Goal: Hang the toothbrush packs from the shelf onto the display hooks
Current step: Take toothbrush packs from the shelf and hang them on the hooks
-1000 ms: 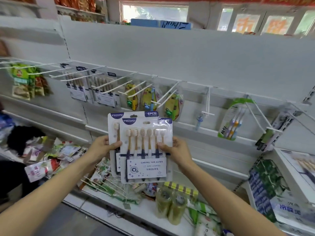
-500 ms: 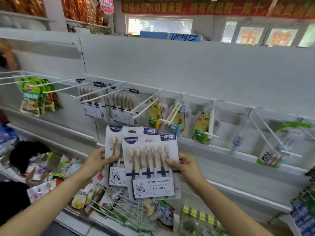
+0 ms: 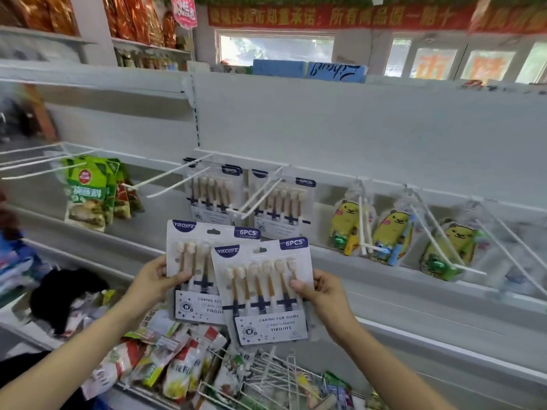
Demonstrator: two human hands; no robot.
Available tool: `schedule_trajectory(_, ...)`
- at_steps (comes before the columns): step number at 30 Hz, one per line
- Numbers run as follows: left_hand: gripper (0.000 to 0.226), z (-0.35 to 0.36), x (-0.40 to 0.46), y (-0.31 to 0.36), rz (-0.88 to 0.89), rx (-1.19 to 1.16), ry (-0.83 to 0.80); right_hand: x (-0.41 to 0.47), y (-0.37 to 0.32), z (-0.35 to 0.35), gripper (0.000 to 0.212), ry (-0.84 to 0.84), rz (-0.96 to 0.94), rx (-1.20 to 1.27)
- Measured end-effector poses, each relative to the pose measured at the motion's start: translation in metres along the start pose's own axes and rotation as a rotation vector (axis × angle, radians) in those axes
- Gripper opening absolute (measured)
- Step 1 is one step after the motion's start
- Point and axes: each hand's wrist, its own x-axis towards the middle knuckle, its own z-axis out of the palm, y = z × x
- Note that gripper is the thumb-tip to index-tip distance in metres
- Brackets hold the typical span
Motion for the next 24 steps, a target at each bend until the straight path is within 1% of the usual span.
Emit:
schedule_trajectory(6, 0.024, -0.061, 0.02, -0.006, 0.047, -0.005, 0.044, 0.02, 0.002, 0.045, 0.013, 0.071, 0.008, 0.054)
schedule_trajectory(12, 0.027, -0.098, 0.033, -0.008, 0.094, -0.035, 0.063, 0.02, 0.003, 0.07, 0.017, 0.125, -0.032, 0.055)
schedule_trajectory(17, 0.031, -0.117, 0.042, -0.011, 0.116, -0.072, 0.029, 0.012, 0.003, 0.082, 0.009, 0.13, -0.04, 0.03)
schedule_trajectory(24, 0.032, -0.121, 0.061, -0.003, 0.174, -0.088, -0.023, 0.0, 0.003, 0.097, 0.016, 0.168, -0.036, 0.02)
